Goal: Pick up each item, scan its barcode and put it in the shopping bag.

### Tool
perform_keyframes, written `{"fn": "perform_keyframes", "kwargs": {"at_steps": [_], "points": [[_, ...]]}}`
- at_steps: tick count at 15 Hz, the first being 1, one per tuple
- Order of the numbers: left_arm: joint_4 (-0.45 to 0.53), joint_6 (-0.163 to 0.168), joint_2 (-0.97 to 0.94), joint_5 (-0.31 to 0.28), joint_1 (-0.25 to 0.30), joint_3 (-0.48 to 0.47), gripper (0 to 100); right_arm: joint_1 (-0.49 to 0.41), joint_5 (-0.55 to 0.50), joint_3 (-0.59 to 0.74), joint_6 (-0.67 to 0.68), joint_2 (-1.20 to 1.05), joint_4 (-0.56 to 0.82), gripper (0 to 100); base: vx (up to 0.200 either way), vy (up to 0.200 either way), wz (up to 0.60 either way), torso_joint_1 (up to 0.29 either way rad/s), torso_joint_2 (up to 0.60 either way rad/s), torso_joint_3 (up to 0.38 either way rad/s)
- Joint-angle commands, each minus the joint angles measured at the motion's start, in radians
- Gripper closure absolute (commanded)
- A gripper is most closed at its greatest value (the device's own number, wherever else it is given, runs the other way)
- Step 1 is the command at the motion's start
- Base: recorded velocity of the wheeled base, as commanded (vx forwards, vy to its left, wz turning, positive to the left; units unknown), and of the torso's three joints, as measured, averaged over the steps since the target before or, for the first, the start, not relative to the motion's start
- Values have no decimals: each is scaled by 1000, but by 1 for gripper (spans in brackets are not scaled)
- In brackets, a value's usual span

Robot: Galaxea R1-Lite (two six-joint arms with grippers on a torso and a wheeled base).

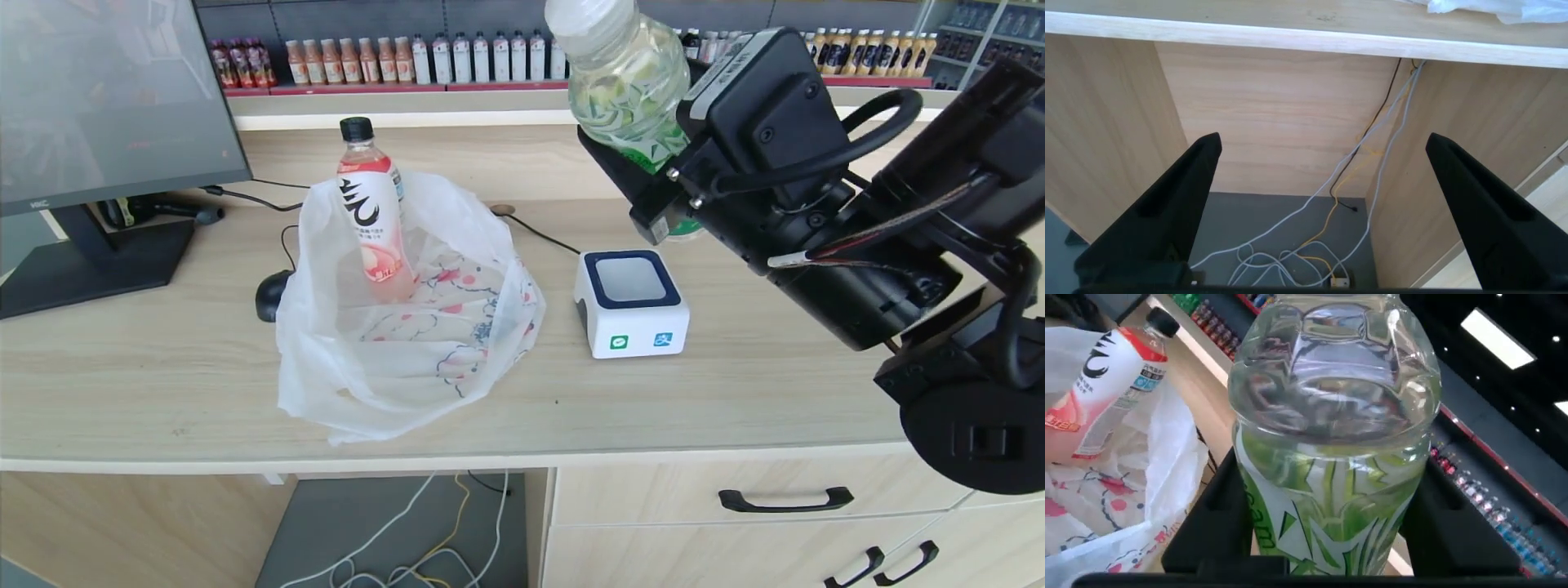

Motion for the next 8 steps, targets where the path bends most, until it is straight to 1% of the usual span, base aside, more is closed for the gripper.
{"fn": "perform_keyframes", "kwargs": {"at_steps": [1,3,5,8], "points": [[-1,0,0,0,0,0,0,-4,45,41,-19,-6,-1,100,0,0,0,0,0,0],[-1,0,0,0,0,0,0,-20,131,83,-59,8,-3,100,0,0,0,0,0,0],[-1,0,0,0,0,0,0,-49,165,93,-94,11,-1,100,0,0,0,0,0,0],[-1,0,0,0,0,0,0,-73,246,94,-142,39,-3,100,0,0,0,0,0,0]]}}
